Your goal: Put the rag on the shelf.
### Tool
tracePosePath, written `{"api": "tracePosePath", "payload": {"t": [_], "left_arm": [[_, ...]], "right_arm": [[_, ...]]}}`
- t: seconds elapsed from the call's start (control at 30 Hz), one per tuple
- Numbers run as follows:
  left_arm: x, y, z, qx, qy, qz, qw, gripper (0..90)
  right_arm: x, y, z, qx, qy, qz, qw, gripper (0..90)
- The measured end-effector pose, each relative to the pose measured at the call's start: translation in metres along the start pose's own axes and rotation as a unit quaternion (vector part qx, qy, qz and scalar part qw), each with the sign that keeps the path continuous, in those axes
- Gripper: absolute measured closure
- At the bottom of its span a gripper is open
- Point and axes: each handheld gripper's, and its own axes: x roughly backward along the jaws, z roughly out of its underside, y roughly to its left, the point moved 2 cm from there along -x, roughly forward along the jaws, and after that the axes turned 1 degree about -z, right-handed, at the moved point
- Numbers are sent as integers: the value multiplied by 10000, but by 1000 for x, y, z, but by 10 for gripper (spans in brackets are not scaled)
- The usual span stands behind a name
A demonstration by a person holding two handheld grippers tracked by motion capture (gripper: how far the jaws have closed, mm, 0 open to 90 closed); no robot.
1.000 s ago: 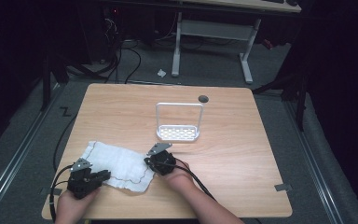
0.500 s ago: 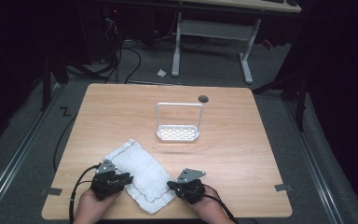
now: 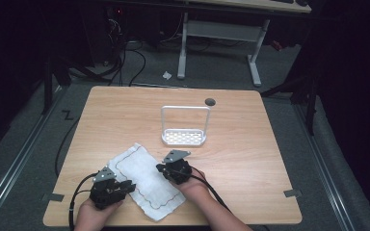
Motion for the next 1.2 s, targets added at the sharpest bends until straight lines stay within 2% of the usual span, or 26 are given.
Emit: {"api": "tracePosePath", "payload": {"t": [0.03,0.07,0.17,0.3,0.43,0.5,0.53,0.57,0.7,0.77,0.8,0.87,1.0,1.03,1.07,1.1,1.2], "left_arm": [[0,1,0,6,-7,12,10000,706],[0,1,1,-1,3,-8,10000,711],[-2,3,1,-18,44,-36,10000,722],[-7,1,0,-13,54,42,10000,731],[-17,-11,-5,-189,124,139,9996,743],[-20,-14,-6,-210,131,165,9996,746],[-28,-21,-10,-329,169,207,9991,750],[-28,-21,-10,-329,169,207,9991,751],[-43,-32,-19,-579,252,298,9976,768],[-51,-38,-24,-657,260,330,9970,772],[-58,-45,-28,-800,292,359,9957,772],[-66,-53,-31,-937,306,384,9944,772],[-75,-63,-35,-1030,300,415,9934,771],[-77,-66,-35,-1077,305,454,9927,769],[-79,-70,-35,-1129,289,473,9921,769],[-80,-75,-34,-1239,298,514,9905,764],[-79,-76,-34,-1227,306,512,9907,740]], "right_arm": [[0,0,0,0,0,0,10000,897],[-11,-3,-4,-25,127,-1,9999,897],[-17,-5,-3,-8,271,38,9996,900],[-9,-6,7,-28,218,12,9998,900],[15,-2,30,4,116,61,9999,900],[20,-3,35,13,89,73,9999,900],[31,-3,45,3,30,124,9999,900],[31,-3,45,3,30,124,9999,900],[51,-4,61,13,115,269,9996,900],[61,-5,68,-56,159,317,9994,900],[70,-8,75,-129,166,334,9992,900],[80,-10,83,-240,177,339,9990,900],[94,-12,94,-372,181,323,9986,900],[102,-13,101,-413,177,333,9984,900],[102,-13,101,-413,177,333,9984,900],[108,-12,106,-476,183,324,9982,898],[111,-11,108,-443,206,324,9983,875]]}}
